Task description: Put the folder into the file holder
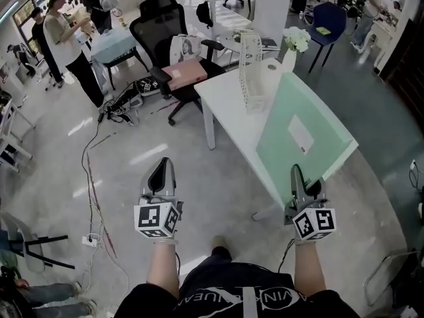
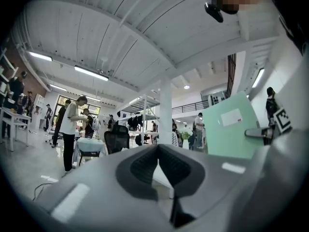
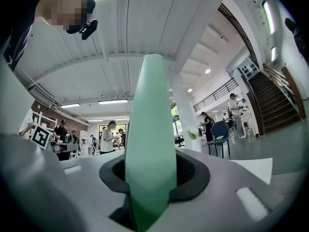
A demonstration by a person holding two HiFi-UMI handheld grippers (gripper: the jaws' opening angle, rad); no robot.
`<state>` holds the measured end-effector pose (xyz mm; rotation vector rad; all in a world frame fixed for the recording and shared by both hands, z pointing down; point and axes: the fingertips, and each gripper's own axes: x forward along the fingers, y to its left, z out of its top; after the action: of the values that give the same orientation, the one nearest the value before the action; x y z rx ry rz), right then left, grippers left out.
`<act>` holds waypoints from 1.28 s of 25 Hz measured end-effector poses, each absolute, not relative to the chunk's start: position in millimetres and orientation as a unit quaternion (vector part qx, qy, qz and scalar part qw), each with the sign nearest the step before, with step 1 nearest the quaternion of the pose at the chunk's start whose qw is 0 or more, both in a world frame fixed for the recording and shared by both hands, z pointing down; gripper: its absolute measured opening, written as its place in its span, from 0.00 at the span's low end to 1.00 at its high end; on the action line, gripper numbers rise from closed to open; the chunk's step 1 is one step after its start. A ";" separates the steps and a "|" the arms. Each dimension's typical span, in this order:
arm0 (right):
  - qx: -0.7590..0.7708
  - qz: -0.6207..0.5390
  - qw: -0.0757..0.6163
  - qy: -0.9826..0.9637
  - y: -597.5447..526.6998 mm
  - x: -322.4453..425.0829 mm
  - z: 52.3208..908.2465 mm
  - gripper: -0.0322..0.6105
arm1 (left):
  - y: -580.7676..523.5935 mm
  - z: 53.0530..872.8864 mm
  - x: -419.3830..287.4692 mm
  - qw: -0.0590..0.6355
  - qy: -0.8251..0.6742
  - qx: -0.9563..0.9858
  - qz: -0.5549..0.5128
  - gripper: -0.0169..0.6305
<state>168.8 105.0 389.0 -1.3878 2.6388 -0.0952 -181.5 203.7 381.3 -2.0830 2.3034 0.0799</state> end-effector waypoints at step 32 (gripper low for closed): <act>-0.482 0.005 0.072 0.873 -135.7 90.2 349.9 0.30 | -92.6 382.3 -226.3 0.016 0.690 -0.722 0.039 0.03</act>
<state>90.2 -135.7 349.9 -1.4500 2.6238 0.0160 -226.3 -92.6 382.3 -2.2463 2.1473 0.1227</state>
